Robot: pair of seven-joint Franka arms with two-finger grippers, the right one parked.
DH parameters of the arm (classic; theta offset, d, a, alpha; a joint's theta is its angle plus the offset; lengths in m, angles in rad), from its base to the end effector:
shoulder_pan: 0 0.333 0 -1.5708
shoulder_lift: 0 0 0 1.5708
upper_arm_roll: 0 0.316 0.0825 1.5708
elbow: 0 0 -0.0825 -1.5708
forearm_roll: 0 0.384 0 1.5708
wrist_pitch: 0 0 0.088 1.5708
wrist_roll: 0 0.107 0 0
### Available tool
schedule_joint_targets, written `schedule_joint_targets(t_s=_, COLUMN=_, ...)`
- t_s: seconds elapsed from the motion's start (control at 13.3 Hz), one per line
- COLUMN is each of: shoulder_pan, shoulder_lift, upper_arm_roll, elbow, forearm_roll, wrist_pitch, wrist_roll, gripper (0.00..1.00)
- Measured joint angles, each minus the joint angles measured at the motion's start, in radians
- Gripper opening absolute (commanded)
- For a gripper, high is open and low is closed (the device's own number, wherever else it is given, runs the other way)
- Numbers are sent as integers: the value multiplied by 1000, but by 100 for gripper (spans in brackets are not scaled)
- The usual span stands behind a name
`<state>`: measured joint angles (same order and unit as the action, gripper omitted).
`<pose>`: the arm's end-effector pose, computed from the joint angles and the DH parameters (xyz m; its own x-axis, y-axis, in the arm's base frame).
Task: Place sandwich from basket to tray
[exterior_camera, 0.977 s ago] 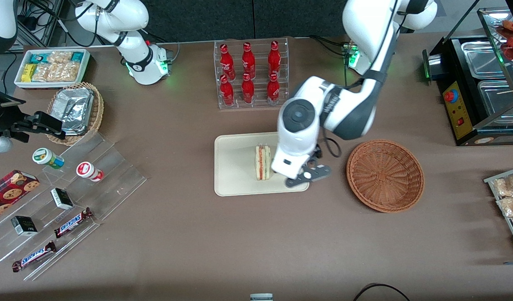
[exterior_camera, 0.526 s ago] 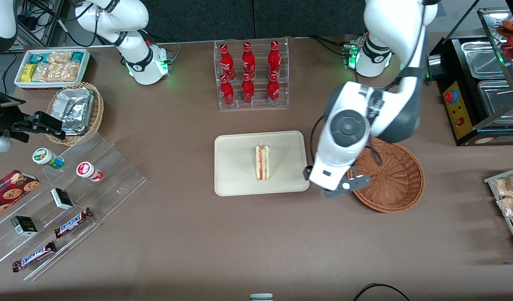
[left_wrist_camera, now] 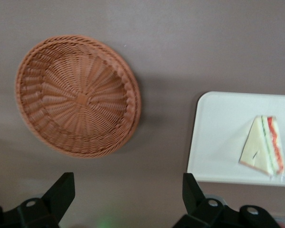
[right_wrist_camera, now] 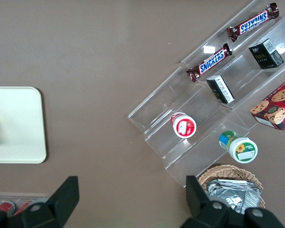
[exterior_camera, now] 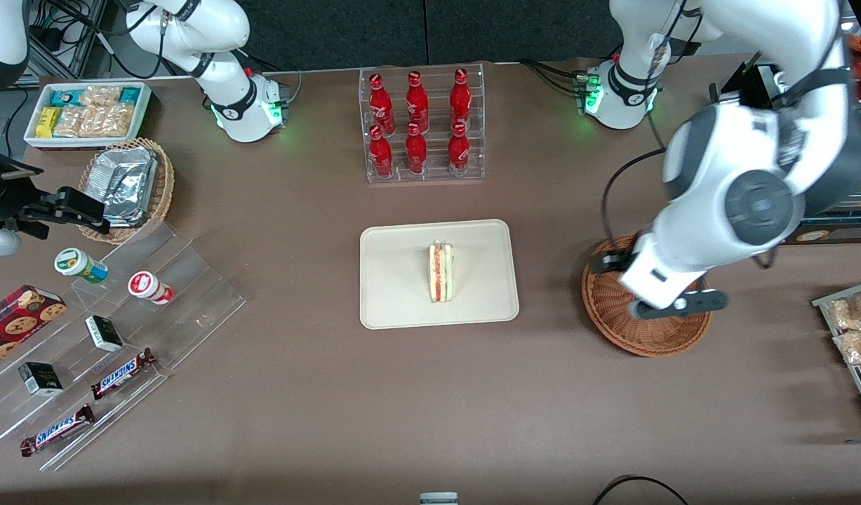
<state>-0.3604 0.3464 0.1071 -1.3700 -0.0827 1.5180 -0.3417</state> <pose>0.6162 -0.1797 0.5070 0.9759 0.0898 -0.1991 0.0870 -0.9960 -0.0225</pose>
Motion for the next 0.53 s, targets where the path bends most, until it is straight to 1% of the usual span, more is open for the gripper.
schedule_joint_targets(t_s=0.23, shoulder_pan=142, shoulder_lift=-62, upper_arm_roll=-85, elbow=-3, forearm_roll=0, wrist_pitch=-78, wrist_roll=82, gripper=100)
schedule_joint_targets(t_s=0.53, shoulder_pan=256, shoulder_lift=-166, upper_arm_roll=-105, elbow=-13, forearm_roll=7, wrist_pitch=-182, wrist_roll=219, gripper=100)
